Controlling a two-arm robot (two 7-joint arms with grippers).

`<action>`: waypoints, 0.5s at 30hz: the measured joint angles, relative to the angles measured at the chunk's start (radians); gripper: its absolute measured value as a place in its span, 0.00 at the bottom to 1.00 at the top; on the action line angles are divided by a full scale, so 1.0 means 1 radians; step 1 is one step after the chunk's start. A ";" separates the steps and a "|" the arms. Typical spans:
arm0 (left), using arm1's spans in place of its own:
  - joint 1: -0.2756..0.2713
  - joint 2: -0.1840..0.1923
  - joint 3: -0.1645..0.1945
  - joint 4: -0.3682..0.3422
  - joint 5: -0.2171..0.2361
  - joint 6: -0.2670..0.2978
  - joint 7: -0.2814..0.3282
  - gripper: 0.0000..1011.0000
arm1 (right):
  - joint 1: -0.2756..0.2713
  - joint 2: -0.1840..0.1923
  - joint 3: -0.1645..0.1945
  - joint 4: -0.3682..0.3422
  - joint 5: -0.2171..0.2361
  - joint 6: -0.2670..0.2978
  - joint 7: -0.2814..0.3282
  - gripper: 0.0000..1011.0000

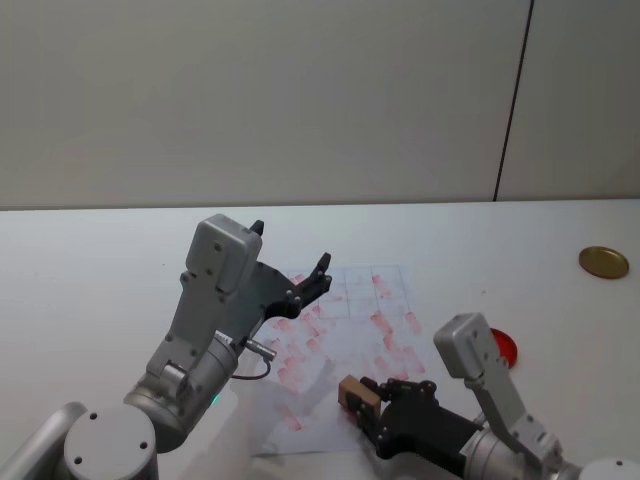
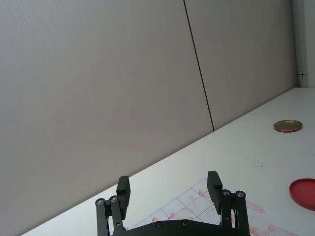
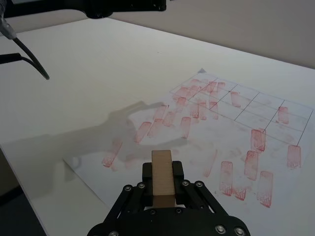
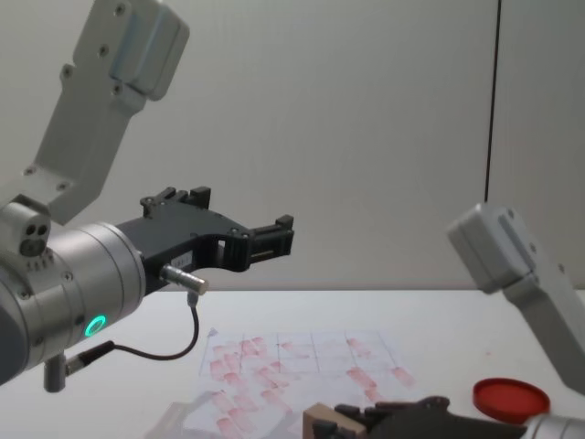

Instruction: Use the one hand to pick up the stamp and affix it onto the A4 paper.

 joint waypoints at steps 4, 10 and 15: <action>0.000 0.000 0.000 0.000 0.000 0.000 0.000 0.98 | 0.000 -0.001 -0.002 0.011 0.001 0.004 0.001 0.21; 0.000 0.000 0.000 0.000 0.000 0.000 0.000 0.98 | 0.005 -0.004 -0.004 0.024 0.004 0.009 0.004 0.21; 0.000 0.000 0.000 0.000 0.000 0.000 0.000 0.98 | 0.012 -0.005 -0.005 0.035 0.006 0.020 0.010 0.21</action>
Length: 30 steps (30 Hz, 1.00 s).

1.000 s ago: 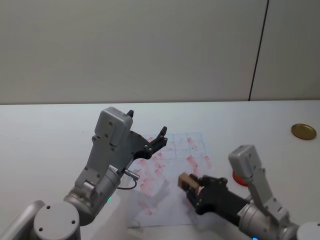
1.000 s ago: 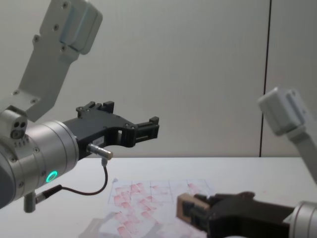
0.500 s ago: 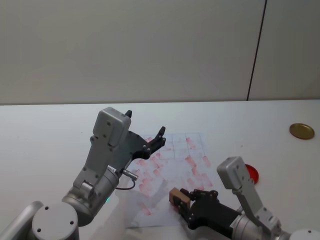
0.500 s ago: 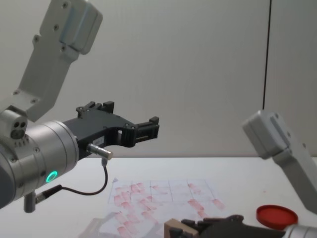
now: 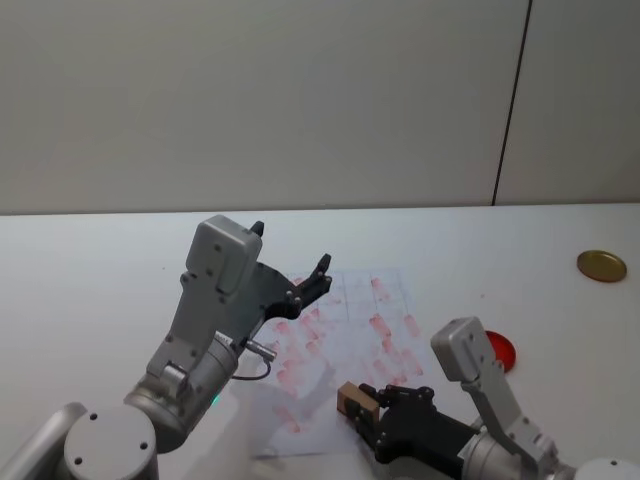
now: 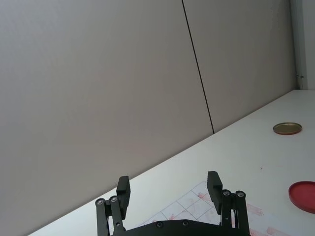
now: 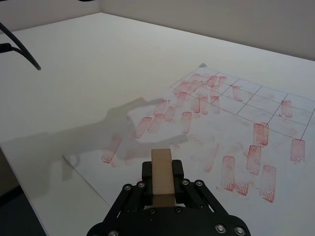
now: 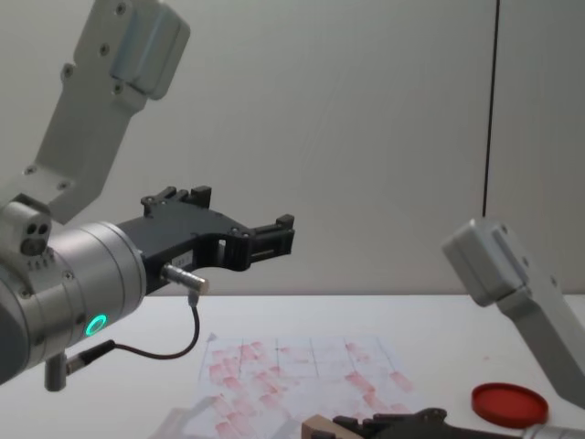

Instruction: Use the one hand to pick up the stamp and affix it onto the A4 paper.

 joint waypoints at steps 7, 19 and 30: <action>0.000 0.000 0.000 0.000 0.000 0.000 0.000 0.98 | 0.005 -0.001 -0.001 0.005 0.004 0.012 0.006 0.21; 0.000 0.000 0.000 0.000 0.000 0.000 0.000 0.98 | 0.005 0.008 0.004 -0.036 0.034 0.028 0.006 0.22; 0.000 0.000 0.000 0.000 0.000 0.000 0.000 0.98 | 0.008 0.023 0.030 -0.112 0.079 0.004 -0.032 0.21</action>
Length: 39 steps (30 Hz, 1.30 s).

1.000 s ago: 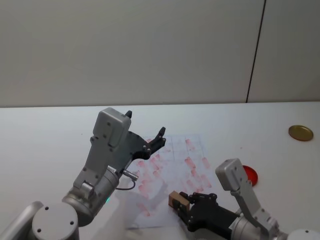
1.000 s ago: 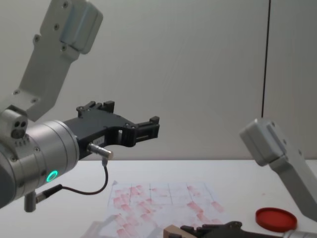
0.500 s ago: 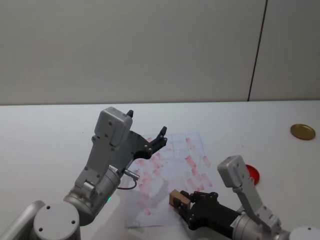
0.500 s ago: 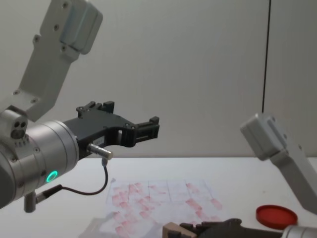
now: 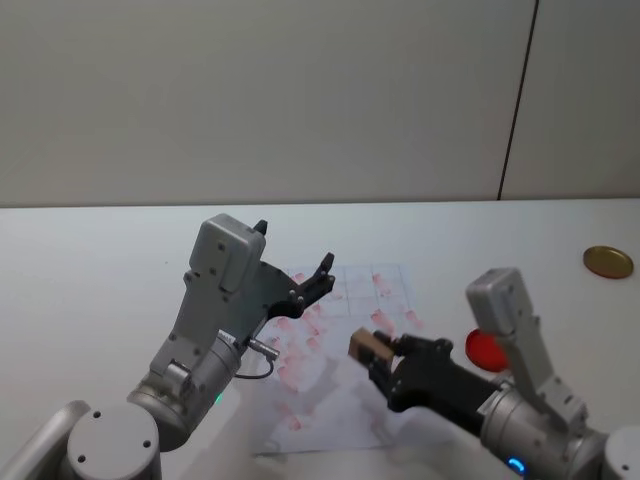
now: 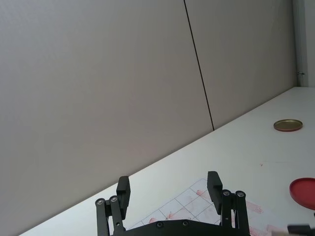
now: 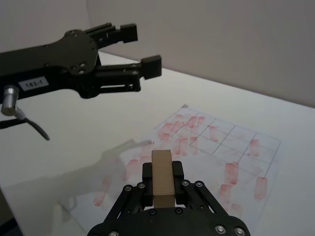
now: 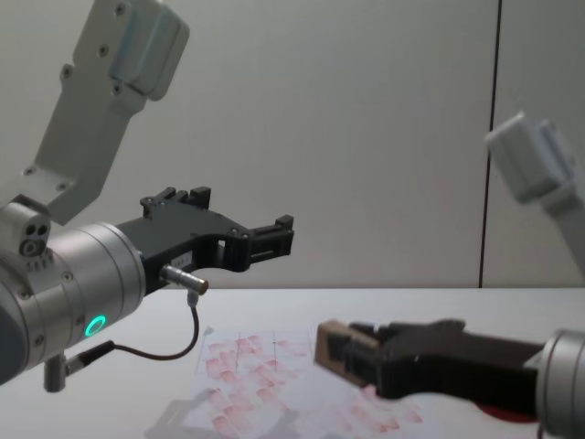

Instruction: Use the one hand to pick up the stamp and affix it onto the A4 paper.

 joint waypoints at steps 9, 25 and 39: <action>0.000 0.000 0.000 0.000 0.000 0.000 0.000 0.98 | 0.000 0.015 0.022 -0.033 0.009 -0.005 -0.069 0.21; 0.000 0.000 0.000 0.000 0.000 0.000 0.000 0.98 | -0.016 0.057 0.068 -0.049 0.024 0.023 -0.197 0.21; 0.000 0.000 0.000 0.000 0.000 0.000 0.000 0.98 | -0.033 0.082 0.098 -0.023 0.044 0.031 -0.260 0.21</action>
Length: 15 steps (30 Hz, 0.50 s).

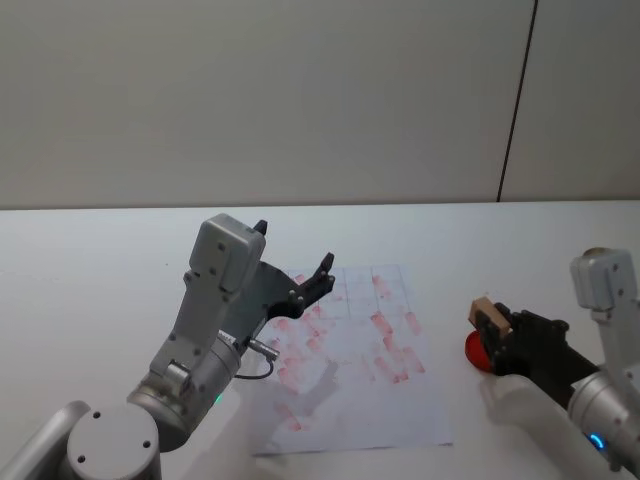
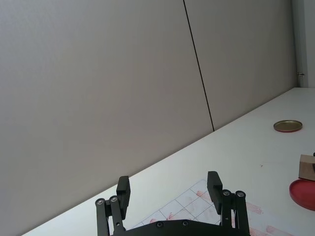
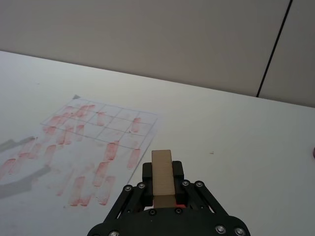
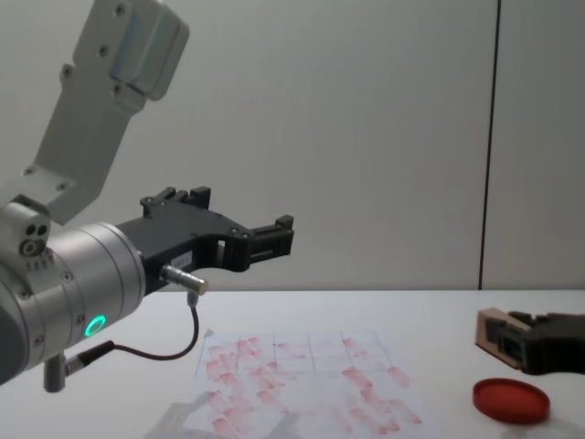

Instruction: Use the one hand to pick up the stamp and affix it onto the A4 paper.

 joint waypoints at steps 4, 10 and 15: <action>0.000 0.000 0.000 0.000 0.000 0.000 0.000 0.98 | -0.001 0.005 0.007 0.015 0.005 -0.001 -0.015 0.21; 0.000 0.000 0.000 0.000 0.000 0.000 0.000 0.98 | 0.005 0.006 0.015 0.044 0.010 -0.012 -0.026 0.21; 0.000 0.000 0.000 0.000 0.000 0.000 0.000 0.98 | 0.016 0.004 0.019 0.073 0.012 -0.029 -0.027 0.21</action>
